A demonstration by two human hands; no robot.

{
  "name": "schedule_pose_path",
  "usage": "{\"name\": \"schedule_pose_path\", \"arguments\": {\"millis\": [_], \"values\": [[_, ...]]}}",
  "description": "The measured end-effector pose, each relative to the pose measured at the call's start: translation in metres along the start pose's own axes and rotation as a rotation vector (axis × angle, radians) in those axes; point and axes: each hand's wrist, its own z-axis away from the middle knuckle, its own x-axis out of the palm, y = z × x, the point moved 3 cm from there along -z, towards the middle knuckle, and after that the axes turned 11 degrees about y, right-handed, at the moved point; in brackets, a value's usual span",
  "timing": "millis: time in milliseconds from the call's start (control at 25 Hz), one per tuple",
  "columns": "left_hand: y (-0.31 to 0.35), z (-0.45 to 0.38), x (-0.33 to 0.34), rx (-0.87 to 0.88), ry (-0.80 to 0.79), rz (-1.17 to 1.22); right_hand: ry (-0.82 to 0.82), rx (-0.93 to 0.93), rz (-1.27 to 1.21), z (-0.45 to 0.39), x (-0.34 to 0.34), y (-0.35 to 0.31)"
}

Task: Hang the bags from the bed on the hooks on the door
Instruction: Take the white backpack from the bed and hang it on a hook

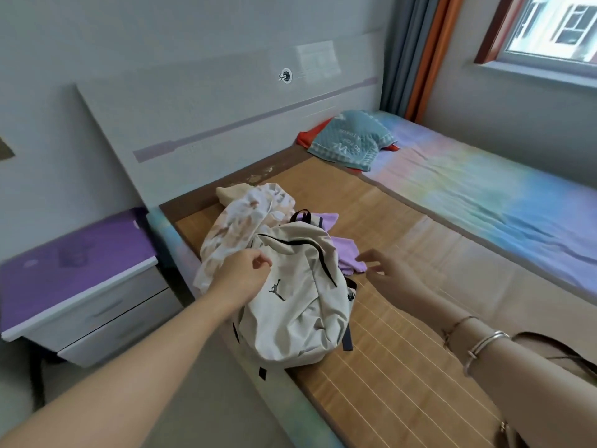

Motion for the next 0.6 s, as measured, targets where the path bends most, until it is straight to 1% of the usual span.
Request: {"name": "schedule_pose_path", "arguments": {"millis": [160,240,400,520,600], "values": [[-0.017,-0.1,0.047,0.04,-0.056,-0.057,0.008,0.075,-0.057,-0.097,0.048,0.018],[-0.026,-0.15,0.075,0.049,-0.074,-0.086,-0.033,0.094,-0.085,-0.15,0.081,0.034],[-0.053,-0.249,0.138,-0.023,-0.128,-0.112,-0.069,0.151,-0.026,-0.255,0.142,0.077],[-0.084,-0.292,0.181,-0.036,-0.243,-0.204,-0.084,0.22,0.04,-0.311,0.181,0.112],[-0.102,-0.306,0.196,-0.037,-0.314,-0.269,-0.117,0.279,0.075,-0.33,0.202,0.131]]}}
